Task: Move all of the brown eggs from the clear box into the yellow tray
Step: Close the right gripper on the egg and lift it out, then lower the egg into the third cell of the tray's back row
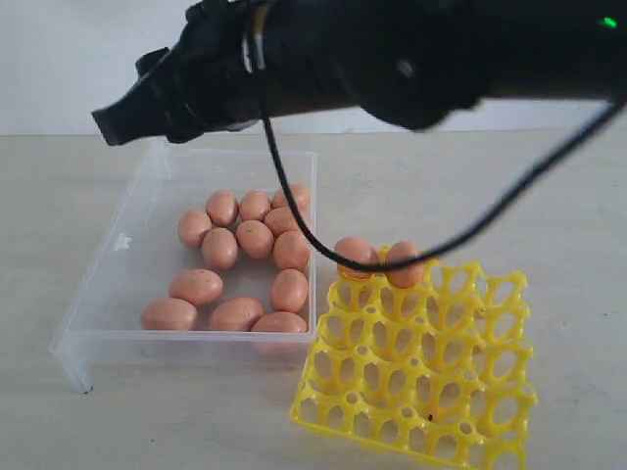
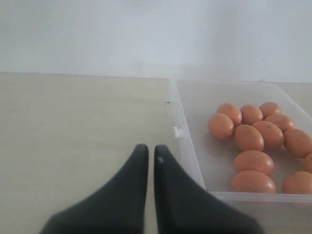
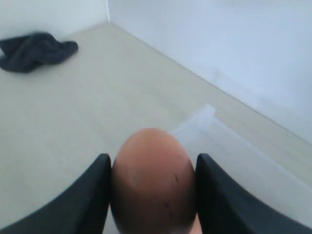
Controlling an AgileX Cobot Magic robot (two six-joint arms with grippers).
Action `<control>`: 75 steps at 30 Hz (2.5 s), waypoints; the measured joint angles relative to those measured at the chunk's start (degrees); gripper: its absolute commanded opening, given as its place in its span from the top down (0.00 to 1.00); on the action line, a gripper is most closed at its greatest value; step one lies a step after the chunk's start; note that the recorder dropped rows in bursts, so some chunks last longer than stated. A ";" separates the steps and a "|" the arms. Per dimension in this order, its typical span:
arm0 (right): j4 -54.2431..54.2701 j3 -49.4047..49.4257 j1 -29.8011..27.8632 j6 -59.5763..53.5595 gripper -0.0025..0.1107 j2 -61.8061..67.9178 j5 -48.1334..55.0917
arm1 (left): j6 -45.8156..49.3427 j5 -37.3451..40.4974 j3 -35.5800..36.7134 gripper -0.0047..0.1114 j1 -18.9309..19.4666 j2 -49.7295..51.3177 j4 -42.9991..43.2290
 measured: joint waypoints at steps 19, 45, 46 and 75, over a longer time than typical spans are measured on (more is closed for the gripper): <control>19.37 36.85 -31.60 3.22 0.98 -12.33 -28.58 | 0.00 0.00 0.00 0.92 0.00 0.00 0.00; -69.23 31.44 -60.24 59.00 0.98 8.22 -64.06 | 0.00 0.00 0.00 0.92 0.00 0.00 0.00; -69.54 31.44 -60.24 58.87 0.98 8.22 -62.38 | 0.00 0.00 0.00 0.92 0.00 0.00 0.00; -62.44 31.32 -49.18 40.56 0.98 11.83 -48.85 | 0.00 0.00 0.00 0.92 0.00 0.00 0.00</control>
